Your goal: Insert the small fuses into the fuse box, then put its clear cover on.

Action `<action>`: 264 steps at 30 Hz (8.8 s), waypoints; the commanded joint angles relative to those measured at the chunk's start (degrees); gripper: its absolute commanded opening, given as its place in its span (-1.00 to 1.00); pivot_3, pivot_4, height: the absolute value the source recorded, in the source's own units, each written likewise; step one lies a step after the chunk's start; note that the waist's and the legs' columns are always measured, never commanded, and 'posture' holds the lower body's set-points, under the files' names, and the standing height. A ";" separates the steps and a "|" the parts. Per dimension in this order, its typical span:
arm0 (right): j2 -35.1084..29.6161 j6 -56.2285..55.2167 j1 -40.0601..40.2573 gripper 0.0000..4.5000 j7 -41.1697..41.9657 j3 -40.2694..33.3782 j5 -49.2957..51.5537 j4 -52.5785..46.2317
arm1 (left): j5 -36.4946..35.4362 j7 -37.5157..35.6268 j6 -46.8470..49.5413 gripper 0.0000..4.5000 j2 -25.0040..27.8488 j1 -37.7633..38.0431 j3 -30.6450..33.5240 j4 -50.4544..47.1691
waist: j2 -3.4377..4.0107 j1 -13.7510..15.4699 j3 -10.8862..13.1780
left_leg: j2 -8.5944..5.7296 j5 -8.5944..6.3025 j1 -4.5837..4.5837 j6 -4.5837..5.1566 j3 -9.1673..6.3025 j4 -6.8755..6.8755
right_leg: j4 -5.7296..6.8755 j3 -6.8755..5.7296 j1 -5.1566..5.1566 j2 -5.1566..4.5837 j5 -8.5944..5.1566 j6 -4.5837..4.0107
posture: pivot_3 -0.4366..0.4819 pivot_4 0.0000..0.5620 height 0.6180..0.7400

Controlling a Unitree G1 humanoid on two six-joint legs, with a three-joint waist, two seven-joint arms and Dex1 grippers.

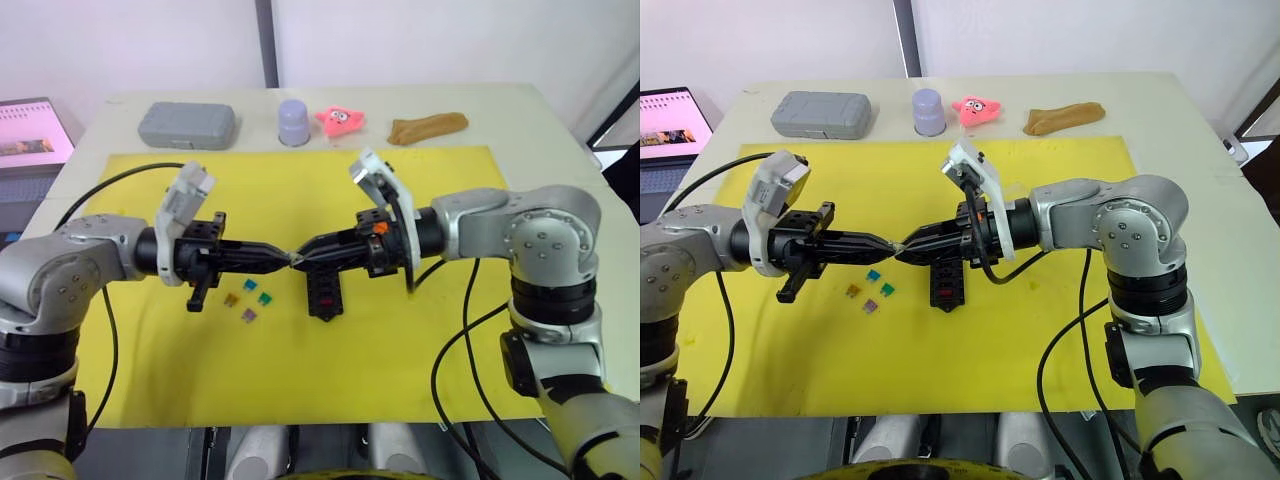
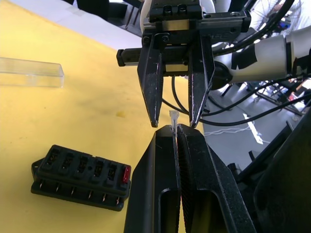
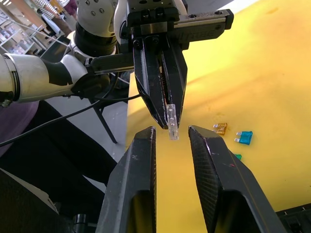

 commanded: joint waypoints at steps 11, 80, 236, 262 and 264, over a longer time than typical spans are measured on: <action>0.55 -0.43 -1.93 -0.99 -0.26 0.07 1.52 -1.05 | -0.56 0.46 -1.35 -1.00 0.69 -0.19 -0.30 -1.66 | 0.00 0.00 0.00 | 0.00 0.00 0.00 0.00 0.00 0.00 | 0.00 0.00 0.00 0.00 0.00 0.00 | -0.05 -0.47 1.00; -14.46 -33.25 2.46 -1.00 23.26 30.66 -46.59 -2.52 | 41.47 2.76 -40.85 0.96 -8.18 7.12 -20.72 6.60 | 0.00 0.31 0.01 | 0.00 0.00 -0.01 0.00 0.09 -0.06 | -0.10 -0.01 -0.01 0.01 0.00 0.00 | -0.05 -0.47 1.00; -28.90 -47.35 11.52 0.98 29.89 3.92 -38.81 1.74 | 19.20 -9.12 -17.58 1.00 13.90 20.33 6.69 14.67 | 0.07 0.02 0.00 | 0.11 -0.02 0.02 0.04 0.24 -0.14 | -0.15 0.01 0.01 0.05 0.00 0.01 | -0.05 -0.47 1.00; -13.02 -36.99 -0.86 1.00 25.01 21.11 -41.05 -4.91 | 9.21 -3.32 16.54 -0.05 5.15 7.84 -3.59 31.17 | 0.01 -0.03 -0.04 | 0.01 0.00 -0.02 0.00 0.07 -0.07 | 0.03 -0.01 -0.09 0.03 0.00 0.00 | -0.05 -0.47 1.00; -13.09 -36.68 -0.75 1.00 24.95 21.01 -40.99 -5.21 | 9.51 -3.14 16.15 -0.05 4.81 7.46 -4.05 31.49 | 0.01 0.02 -0.04 | 0.01 0.00 -0.01 -0.01 0.06 -0.07 | 0.03 -0.01 -0.09 0.03 0.00 0.00 | -0.05 -0.47 1.00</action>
